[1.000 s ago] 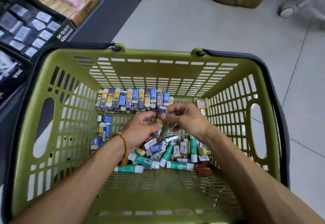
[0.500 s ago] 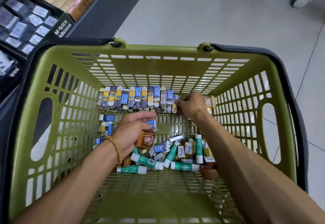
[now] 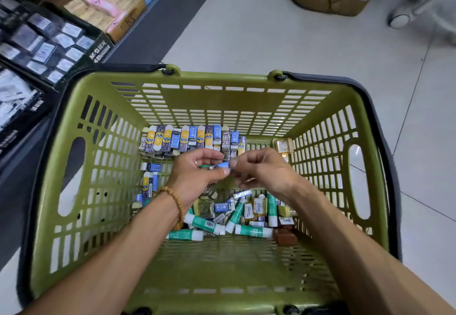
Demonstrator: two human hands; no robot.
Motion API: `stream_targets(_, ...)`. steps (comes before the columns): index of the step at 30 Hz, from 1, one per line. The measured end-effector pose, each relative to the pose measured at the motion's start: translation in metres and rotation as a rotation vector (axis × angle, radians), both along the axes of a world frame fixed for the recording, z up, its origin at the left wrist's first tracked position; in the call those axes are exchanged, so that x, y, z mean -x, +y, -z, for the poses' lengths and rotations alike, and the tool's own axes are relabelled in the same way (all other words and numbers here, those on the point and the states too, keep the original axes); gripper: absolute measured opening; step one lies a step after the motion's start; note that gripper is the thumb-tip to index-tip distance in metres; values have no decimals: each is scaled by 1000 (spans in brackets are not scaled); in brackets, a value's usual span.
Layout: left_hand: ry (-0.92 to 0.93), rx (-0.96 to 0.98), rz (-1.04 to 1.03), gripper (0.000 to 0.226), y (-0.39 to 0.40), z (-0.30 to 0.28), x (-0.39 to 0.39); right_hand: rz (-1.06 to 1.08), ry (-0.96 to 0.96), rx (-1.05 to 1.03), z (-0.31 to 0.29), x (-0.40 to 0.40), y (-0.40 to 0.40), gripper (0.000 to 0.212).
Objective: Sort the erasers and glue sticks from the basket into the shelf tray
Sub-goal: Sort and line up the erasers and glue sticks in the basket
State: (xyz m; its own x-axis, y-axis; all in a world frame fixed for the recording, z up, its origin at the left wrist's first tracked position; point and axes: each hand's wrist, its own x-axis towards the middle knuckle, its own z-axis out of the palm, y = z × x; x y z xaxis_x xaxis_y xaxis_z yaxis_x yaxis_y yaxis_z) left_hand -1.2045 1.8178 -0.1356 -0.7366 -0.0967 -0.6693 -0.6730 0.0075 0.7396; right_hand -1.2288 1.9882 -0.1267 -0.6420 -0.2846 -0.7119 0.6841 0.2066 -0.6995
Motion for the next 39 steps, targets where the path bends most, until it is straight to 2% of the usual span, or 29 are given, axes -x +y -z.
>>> stream_targets(6,40,95,178,25,-2,2,-1,53,-41,-22,-4,-1,9,9)
stream_targets(8,50,306,358,24,-13,11,-5,116,-26,-65,-1,3,14,8)
stream_targets(10,35,548,529,34,-23,21,-11,166,-8,-111,3,6,18,8)
stream_targets(13,22,692,710,60,-24,32,-16,213,-2,-135,8,9,21,9)
stream_targets(16,40,700,824,67,-14,39,-13,251,7,-147,12,10,24,9)
stream_targets(19,46,668,841,55,-11,45,-7,275,29,-175,14,12,27,11)
stream_targets(24,98,676,1015,42,-9,49,-1,281,45,-170,16,12,27,12)
stream_targets(29,127,882,1304,92,4,53,-9,269,73,-206,18,11,25,19)
stream_targets(33,193,943,1369,87,10,61,-13,277,76,-198,18,10,26,19)
stream_targets(35,186,925,1370,93,12,63,-15,274,79,-199,19,11,27,19)
stream_targets(39,160,883,1271,96,17,63,-16,268,92,-219,22,11,27,14)
